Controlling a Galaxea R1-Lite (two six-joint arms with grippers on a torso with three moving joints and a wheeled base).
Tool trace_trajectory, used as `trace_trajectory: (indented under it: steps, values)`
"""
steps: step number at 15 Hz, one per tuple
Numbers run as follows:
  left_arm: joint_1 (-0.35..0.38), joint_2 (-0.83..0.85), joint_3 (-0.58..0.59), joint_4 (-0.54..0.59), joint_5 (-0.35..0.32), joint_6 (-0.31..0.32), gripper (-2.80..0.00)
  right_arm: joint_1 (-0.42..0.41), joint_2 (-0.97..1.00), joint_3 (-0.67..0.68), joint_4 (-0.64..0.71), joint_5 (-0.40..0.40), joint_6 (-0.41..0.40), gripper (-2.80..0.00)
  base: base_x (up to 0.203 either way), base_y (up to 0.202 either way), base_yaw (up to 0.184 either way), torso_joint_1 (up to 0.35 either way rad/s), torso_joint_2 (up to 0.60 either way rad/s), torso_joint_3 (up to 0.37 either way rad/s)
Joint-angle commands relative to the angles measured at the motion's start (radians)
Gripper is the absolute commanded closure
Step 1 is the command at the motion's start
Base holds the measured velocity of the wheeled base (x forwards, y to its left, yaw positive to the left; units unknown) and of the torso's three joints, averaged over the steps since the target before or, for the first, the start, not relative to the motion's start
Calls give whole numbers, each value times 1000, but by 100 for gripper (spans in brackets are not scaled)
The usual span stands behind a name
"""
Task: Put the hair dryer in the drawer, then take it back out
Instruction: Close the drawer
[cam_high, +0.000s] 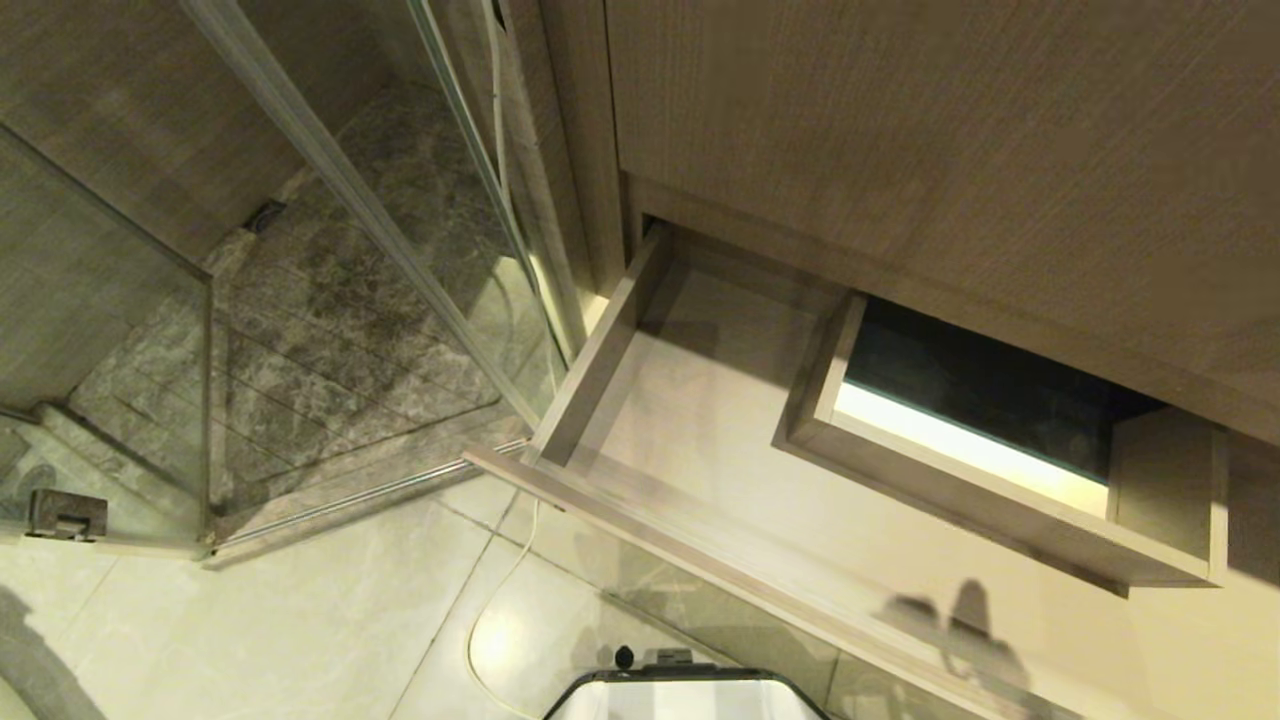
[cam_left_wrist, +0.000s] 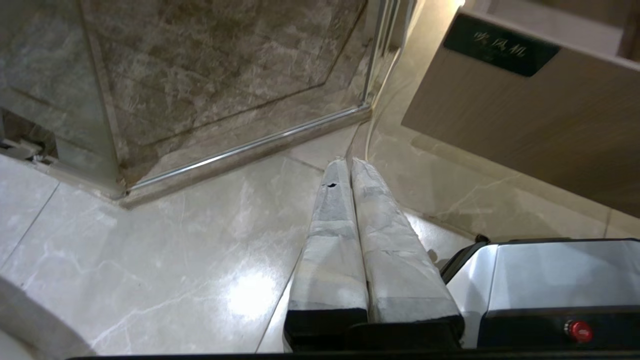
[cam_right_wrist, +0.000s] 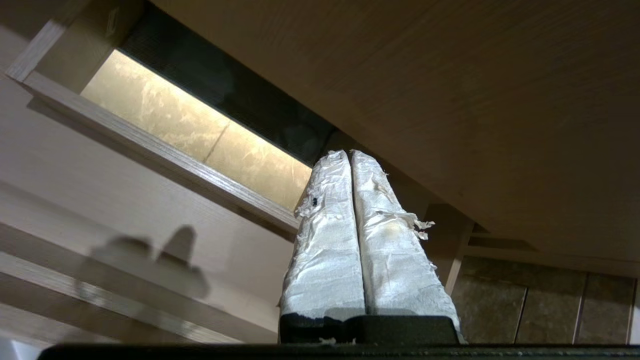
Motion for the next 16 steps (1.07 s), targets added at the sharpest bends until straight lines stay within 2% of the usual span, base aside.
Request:
trace_trajectory:
  steps: [1, 12, 13, 16]
  values:
    - [0, 0, 1, 0, 0, 0, 0, -7, 1, 0, 6, -2, -3, 0, 0, 0, 0, 72, 55, 66]
    - [0, 0, 1, 0, 0, 0, 0, -9, -1, 5, 13, 0, -5, 0, 0, 0, 0, 16, 14, 22]
    - [0, 0, 0, 0, 0, 0, 0, -9, -1, 3, 10, 1, -5, 0, 0, 0, 0, 179, 8, 123]
    - [0, 0, 2, 0, 0, 0, 0, -9, -1, 10, 11, 0, -8, 0, 0, 0, 0, 306, 14, 460]
